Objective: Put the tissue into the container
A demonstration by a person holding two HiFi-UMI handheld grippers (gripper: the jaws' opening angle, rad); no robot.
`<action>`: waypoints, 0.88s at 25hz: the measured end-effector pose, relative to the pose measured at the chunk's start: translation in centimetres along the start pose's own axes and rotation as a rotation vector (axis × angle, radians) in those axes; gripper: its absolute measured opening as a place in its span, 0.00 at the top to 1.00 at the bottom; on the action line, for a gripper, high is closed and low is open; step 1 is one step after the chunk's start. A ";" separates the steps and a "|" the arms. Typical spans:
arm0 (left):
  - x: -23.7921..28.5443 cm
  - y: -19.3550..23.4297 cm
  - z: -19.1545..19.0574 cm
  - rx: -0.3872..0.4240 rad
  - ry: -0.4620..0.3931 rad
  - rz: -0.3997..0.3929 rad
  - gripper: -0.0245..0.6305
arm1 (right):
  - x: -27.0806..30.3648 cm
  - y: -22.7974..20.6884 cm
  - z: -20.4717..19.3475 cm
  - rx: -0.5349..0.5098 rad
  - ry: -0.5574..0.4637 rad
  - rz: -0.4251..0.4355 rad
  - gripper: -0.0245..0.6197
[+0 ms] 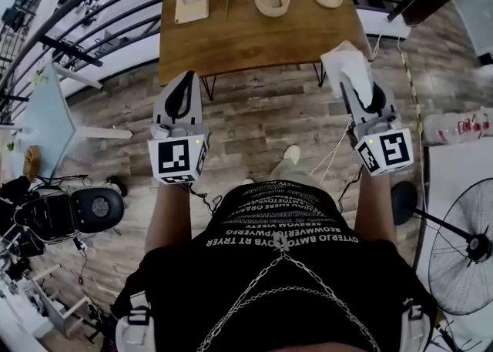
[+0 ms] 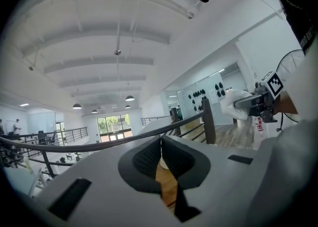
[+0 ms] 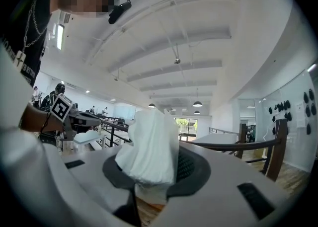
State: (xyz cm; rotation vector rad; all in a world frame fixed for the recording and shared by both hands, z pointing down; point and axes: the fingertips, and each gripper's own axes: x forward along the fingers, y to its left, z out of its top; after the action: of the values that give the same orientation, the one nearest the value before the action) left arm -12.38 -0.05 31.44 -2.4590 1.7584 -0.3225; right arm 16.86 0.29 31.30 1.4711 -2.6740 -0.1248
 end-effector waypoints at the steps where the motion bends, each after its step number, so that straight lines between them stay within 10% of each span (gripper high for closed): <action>1: 0.8 -0.4 0.2 0.001 0.000 0.001 0.92 | 0.3 -0.8 -0.1 0.001 0.000 0.004 0.77; 22: 10.1 -5.6 2.8 -0.030 0.006 0.092 0.92 | 4.5 -13.3 -0.9 0.010 -0.020 0.101 0.77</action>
State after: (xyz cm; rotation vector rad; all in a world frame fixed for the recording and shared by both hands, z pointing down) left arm -3.49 -7.87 30.99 -2.3906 1.8849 -0.2980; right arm 25.70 -10.63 30.85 1.3407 -2.7626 -0.1196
